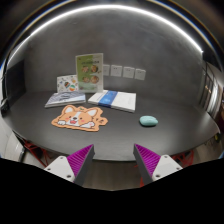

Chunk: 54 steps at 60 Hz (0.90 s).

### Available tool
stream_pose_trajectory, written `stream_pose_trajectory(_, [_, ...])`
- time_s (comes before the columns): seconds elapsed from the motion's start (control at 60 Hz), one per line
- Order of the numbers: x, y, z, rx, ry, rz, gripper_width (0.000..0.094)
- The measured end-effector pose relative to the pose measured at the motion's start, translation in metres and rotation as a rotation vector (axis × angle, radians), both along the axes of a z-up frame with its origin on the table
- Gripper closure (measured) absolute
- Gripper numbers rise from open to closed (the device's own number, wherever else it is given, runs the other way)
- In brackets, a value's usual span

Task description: Arrange mouse

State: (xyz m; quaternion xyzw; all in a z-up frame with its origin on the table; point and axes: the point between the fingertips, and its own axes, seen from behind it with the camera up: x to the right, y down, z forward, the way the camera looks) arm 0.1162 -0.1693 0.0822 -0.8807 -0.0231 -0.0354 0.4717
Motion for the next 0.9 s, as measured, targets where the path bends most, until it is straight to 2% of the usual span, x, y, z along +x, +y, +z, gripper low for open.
stream_pose_trajectory(0.15, [0.017,0.009,-0.015,-0.008,-0.001,-0.082,0.0112])
stream_pose_trajectory(0.283, [0.064,0.040,-0.032,0.022,0.014,-0.220,0.0110])
stream_pose_trajectory(0.533, [0.150,0.121,-0.059,0.038,0.079,-0.335,0.0088])
stream_pose_trajectory(0.683, [0.188,0.157,-0.086,-0.029,0.085,-0.354,0.0088])
stream_pose_trajectory(0.767, [0.183,0.183,-0.094,-0.033,0.148,-0.286,0.0089])
stream_pose_trajectory(0.8, [0.180,0.191,-0.095,-0.029,0.174,-0.262,0.0062])
stream_pose_trajectory(0.9, [0.179,0.207,-0.094,-0.028,0.199,-0.217,0.0090])
